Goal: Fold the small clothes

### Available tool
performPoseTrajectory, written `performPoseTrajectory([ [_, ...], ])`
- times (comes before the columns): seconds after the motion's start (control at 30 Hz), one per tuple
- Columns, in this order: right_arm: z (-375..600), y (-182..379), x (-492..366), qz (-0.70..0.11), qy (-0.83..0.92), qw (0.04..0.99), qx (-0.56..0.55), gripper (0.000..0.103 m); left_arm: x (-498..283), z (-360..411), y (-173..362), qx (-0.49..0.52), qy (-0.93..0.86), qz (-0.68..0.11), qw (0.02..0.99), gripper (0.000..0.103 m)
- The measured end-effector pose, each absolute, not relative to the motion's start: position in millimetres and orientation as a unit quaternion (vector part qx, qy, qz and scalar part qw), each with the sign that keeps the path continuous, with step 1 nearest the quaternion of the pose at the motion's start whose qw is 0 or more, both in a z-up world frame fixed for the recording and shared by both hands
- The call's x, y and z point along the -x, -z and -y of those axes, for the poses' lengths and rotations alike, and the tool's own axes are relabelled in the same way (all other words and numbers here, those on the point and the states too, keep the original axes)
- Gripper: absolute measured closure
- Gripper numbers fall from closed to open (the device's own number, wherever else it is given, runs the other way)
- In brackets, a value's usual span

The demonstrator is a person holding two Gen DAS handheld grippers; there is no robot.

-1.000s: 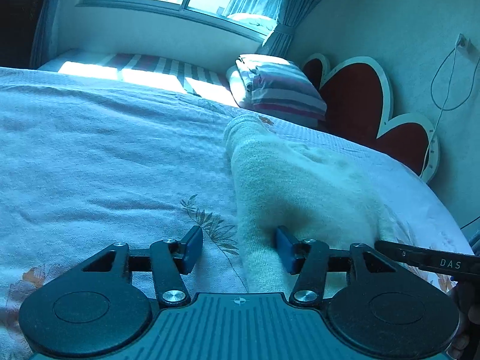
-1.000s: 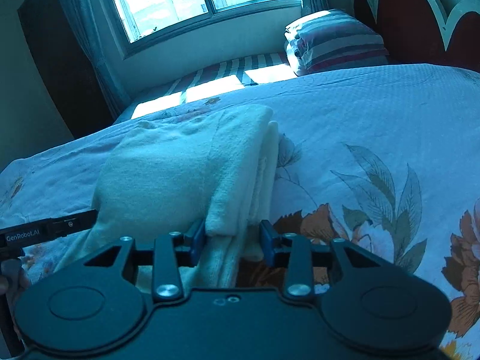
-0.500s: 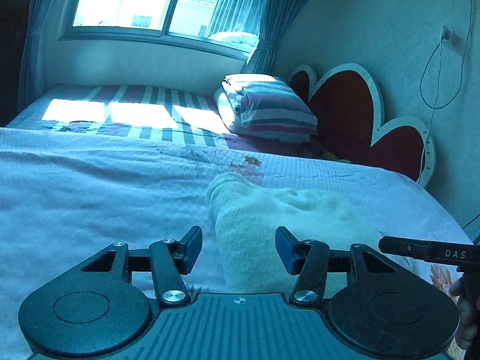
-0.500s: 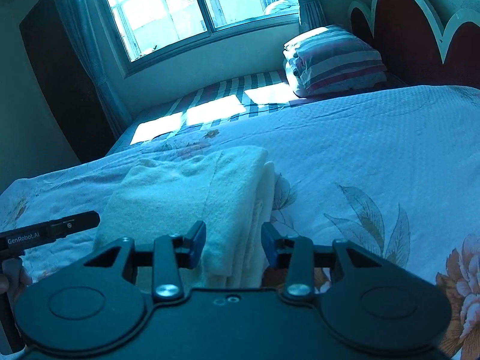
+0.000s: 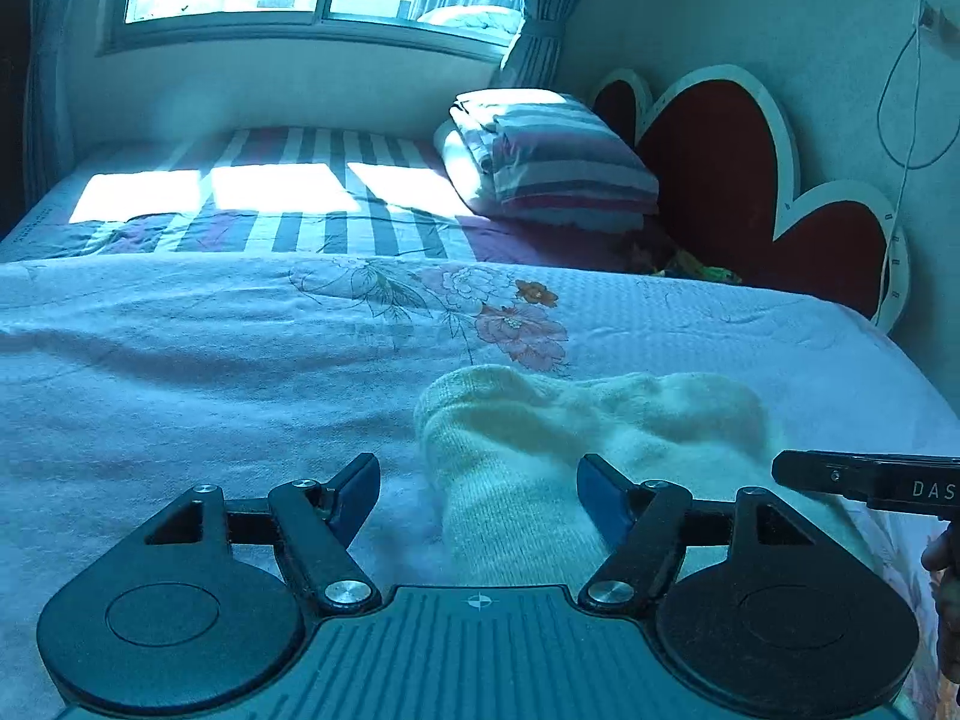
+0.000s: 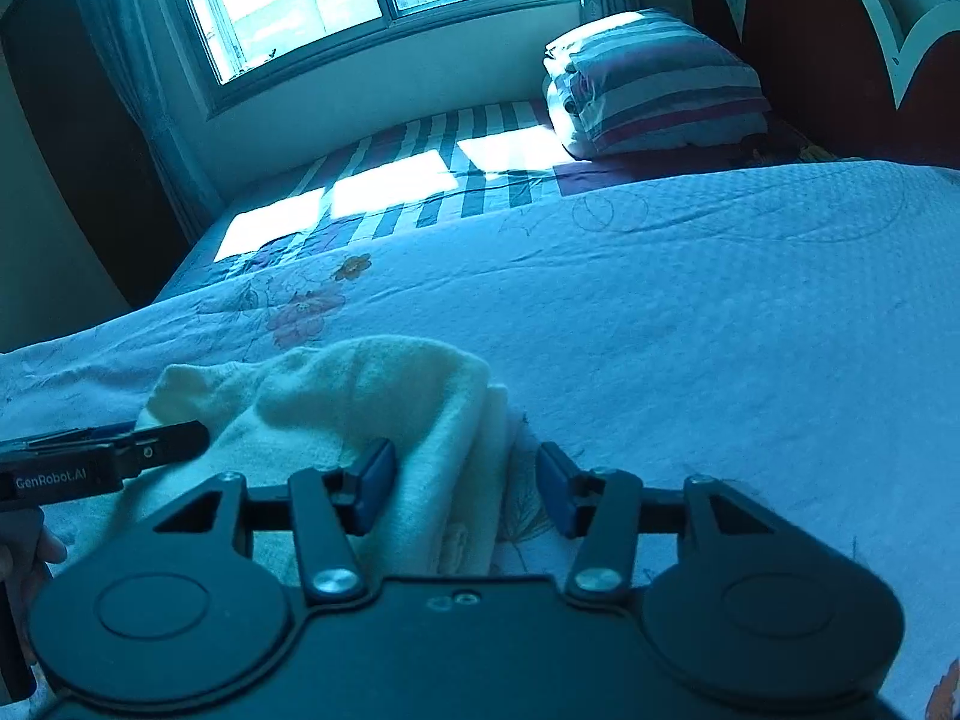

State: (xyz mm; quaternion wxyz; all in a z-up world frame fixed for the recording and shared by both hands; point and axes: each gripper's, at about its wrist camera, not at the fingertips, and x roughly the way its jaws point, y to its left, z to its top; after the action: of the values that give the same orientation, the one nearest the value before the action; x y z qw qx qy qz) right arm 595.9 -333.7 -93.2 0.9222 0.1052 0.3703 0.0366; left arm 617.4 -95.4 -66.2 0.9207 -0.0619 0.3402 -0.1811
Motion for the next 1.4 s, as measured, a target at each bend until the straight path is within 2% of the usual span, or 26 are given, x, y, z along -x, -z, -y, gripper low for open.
performPoseTrajectory([
  [0.13, 331, 79, -548, -0.355, -0.063, 0.927, -0.105, 0.053, -575, 82, 72, 0.075, 0.194, -0.348, 0.914, 0.031],
  [0.3, 322, 92, -498, -0.384, -0.075, 0.913, -0.114, 0.055, -532, 70, 82, 0.089, 0.191, -0.362, 0.908, 0.031],
  [0.5, 314, 99, -448, -0.397, -0.069, 0.906, -0.125, 0.054, -466, 65, 87, 0.029, 0.199, -0.364, 0.909, 0.031],
  [0.63, 305, 101, -421, -0.395, -0.079, 0.911, -0.086, 0.053, -438, 61, 84, 0.002, 0.205, -0.356, 0.912, 0.031],
  [0.8, 324, 87, -423, -0.384, -0.100, 0.909, -0.127, 0.053, -460, 45, 67, 0.068, 0.233, -0.350, 0.905, 0.031],
  [0.93, 372, 94, -463, -0.359, -0.098, 0.890, -0.265, 0.051, -519, 38, 79, 0.160, 0.252, -0.376, 0.877, 0.031],
  [1.0, 384, 104, -486, -0.364, -0.095, 0.880, -0.289, 0.049, -541, 33, 90, 0.211, 0.274, -0.394, 0.852, 0.039],
  [1.03, 390, 111, -498, -0.369, -0.102, 0.871, -0.307, 0.049, -552, 32, 97, 0.230, 0.285, -0.403, 0.839, 0.039],
  [1.07, 393, 115, -506, -0.371, -0.113, 0.865, -0.318, 0.049, -560, 31, 102, 0.247, 0.299, -0.411, 0.825, 0.039],
  [1.13, 397, 124, -520, -0.372, -0.144, 0.853, -0.337, 0.041, -571, 28, 112, 0.273, 0.320, -0.415, 0.807, 0.039],
  [1.4, 393, 135, -553, -0.386, -0.218, 0.832, -0.333, 0.041, -595, 36, 129, 0.306, 0.366, -0.417, 0.774, 0.043],
])
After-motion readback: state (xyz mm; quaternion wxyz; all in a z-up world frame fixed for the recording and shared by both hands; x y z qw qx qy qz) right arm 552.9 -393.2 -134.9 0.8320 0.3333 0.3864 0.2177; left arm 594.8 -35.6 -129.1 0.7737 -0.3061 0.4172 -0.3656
